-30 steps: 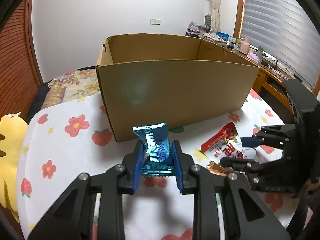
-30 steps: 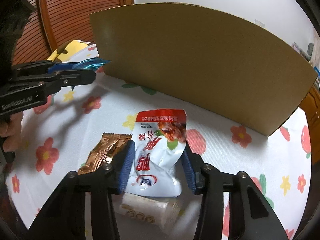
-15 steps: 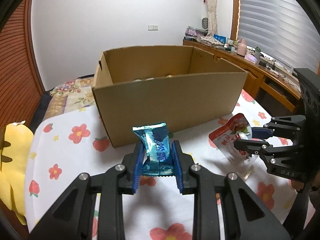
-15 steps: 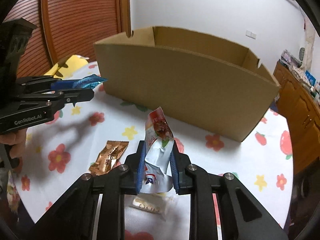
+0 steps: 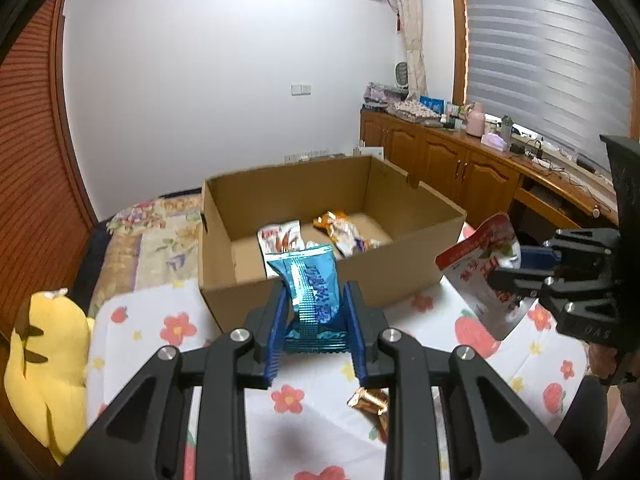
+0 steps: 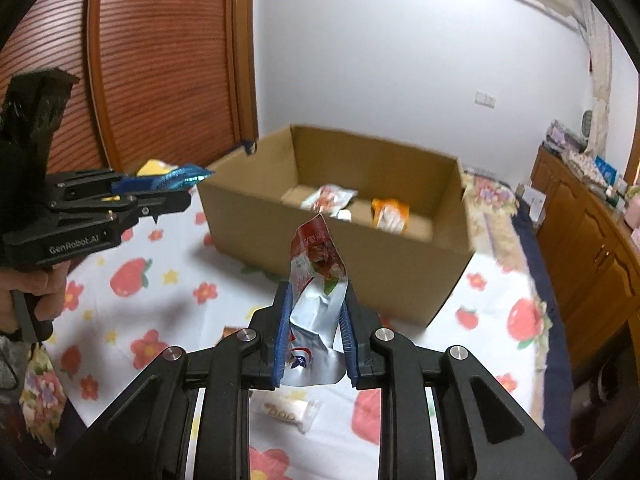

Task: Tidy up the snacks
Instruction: 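Carry both held snacks over the cardboard box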

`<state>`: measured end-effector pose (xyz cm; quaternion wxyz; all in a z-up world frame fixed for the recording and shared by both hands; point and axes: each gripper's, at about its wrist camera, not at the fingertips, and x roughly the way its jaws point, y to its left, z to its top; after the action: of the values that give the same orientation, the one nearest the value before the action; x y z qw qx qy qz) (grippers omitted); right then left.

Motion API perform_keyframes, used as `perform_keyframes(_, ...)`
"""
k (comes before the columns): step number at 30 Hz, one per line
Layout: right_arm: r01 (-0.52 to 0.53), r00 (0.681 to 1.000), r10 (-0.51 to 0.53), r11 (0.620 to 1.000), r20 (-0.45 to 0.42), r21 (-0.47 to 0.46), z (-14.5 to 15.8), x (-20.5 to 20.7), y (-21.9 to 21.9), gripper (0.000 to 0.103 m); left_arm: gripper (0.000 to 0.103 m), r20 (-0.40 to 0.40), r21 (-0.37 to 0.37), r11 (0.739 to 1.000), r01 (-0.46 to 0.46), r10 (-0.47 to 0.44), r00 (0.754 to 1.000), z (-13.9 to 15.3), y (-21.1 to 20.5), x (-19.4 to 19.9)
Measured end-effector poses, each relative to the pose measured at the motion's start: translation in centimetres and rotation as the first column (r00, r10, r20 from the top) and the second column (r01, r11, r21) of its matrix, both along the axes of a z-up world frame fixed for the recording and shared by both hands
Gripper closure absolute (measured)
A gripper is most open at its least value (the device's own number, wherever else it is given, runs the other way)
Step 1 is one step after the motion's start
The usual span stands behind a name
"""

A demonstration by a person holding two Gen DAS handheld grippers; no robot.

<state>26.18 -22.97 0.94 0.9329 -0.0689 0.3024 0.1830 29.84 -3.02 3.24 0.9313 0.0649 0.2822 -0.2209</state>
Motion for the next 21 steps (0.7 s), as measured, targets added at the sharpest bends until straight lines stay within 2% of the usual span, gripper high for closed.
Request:
perform_keyframes(10,0.013,0.995,-0.012,1.0,0.102,-0.008,7.0,0.3,-0.7,0.082,0.077,0.057,-0.027,1.0,0.0,0.002,0.998,4.9,0.4,1.0)
perform_keyframes(16,0.001,0.99,0.002,1.0,0.14,-0.021,9.7,1.6,-0.2,0.082,0.077,0.083,-0.028,1.0,-0.008,0.01,0.996,7.2,0.6,2.8)
perform_keyframes(21,-0.008,0.985,0.014,0.999,0.17,-0.036,11.0,3.3,0.2,0.082,0.077,0.091,-0.029,0.999,-0.014,0.017,0.996,7.6,0.5,4.4)
